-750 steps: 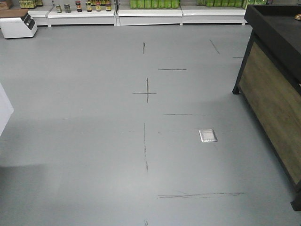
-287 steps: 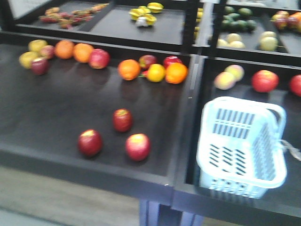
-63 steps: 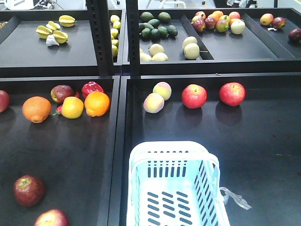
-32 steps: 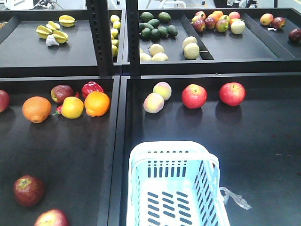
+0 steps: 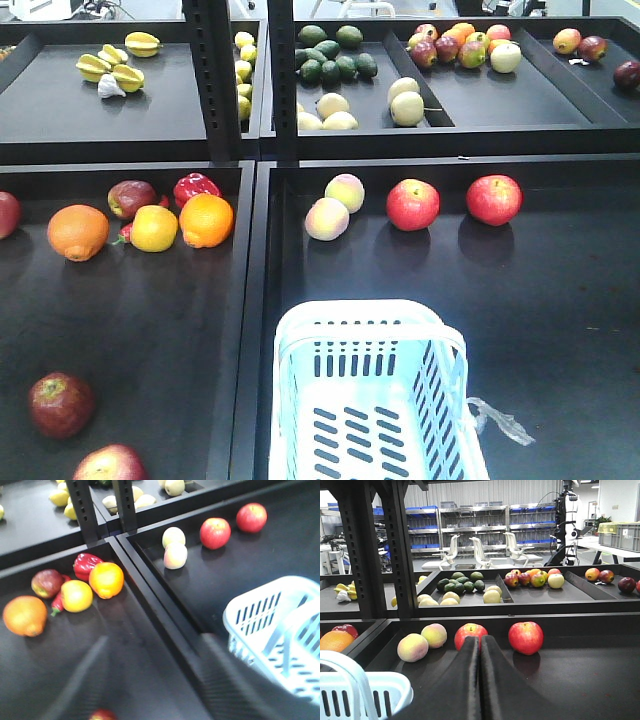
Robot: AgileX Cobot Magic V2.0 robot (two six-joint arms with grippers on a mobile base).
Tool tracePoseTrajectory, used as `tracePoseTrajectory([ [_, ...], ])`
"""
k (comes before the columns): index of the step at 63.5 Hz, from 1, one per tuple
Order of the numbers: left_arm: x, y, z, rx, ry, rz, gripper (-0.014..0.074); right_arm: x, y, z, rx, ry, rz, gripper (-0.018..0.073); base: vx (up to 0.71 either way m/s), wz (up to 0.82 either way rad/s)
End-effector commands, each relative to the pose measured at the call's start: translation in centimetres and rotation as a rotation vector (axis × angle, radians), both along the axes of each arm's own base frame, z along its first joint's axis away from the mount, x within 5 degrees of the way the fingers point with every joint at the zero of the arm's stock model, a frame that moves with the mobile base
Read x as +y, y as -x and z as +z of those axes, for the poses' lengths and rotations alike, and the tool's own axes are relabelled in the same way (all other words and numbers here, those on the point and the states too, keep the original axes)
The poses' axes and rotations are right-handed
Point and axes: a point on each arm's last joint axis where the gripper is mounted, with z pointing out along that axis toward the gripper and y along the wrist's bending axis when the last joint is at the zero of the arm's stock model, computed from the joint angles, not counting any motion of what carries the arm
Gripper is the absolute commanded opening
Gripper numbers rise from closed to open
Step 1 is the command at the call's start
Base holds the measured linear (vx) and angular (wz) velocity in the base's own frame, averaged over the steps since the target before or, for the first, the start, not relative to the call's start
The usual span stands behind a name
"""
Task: Pick three apples into basket with both arms
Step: 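Move the left gripper toward the light-blue basket handle, then lower the left gripper onto the basket handle and close it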
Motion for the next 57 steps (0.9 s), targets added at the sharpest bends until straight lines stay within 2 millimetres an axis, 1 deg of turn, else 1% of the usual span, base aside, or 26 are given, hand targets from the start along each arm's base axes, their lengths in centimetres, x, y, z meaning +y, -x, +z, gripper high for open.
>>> tracePoseTrajectory([
  [1,-0.1,-0.2,1.4,-0.093,-0.015,-0.020,0.0575,0.0,0.1,0.2,-0.069,0.002,0.000,-0.0009,0.00,0.00],
  [4,-0.1,-0.4,1.3,-0.097,-0.040,-0.034,0.0615,0.0,0.1,0.2,-0.069,0.002,0.000,-0.0009,0.00,0.00],
  [9,-0.3,-1.0,1.1,-0.094,-0.065,-0.068,0.0649,0.0,0.1,0.2,-0.069,0.002,0.000,-0.0009,0.00,0.00],
  [13,-0.7,-1.5,0.9,-0.086,-0.089,-0.118,0.0650,0.0,0.1,0.2,-0.069,0.002,0.000,-0.0009,0.00,0.00],
  [20,-1.8,-2.6,0.2,-0.099,-0.178,-0.266,0.0645,0.0,0.1,0.2,-0.069,0.002,0.000,-0.0009,0.00,0.00],
  [25,-2.7,-3.3,-0.3,-0.119,-0.218,-0.371,0.0642,0.0,0.1,0.2,-0.069,0.002,0.000,-0.0009,0.00,0.00],
  [35,-4.8,-4.4,-0.6,-0.120,-0.233,-0.512,0.0629,0.0,0.1,0.2,-0.069,0.002,0.000,-0.0009,0.00,0.00],
  [51,-8.5,-6.2,0.1,-0.159,-0.300,-0.708,0.0610,0.0,0.1,0.2,-0.069,0.002,0.000,-0.0009,0.00,0.00],
  [57,-10.1,-7.0,-0.2,-0.150,-0.351,-0.771,0.0606,0.0,0.1,0.2,-0.069,0.002,0.000,-0.0009,0.00,0.00],
])
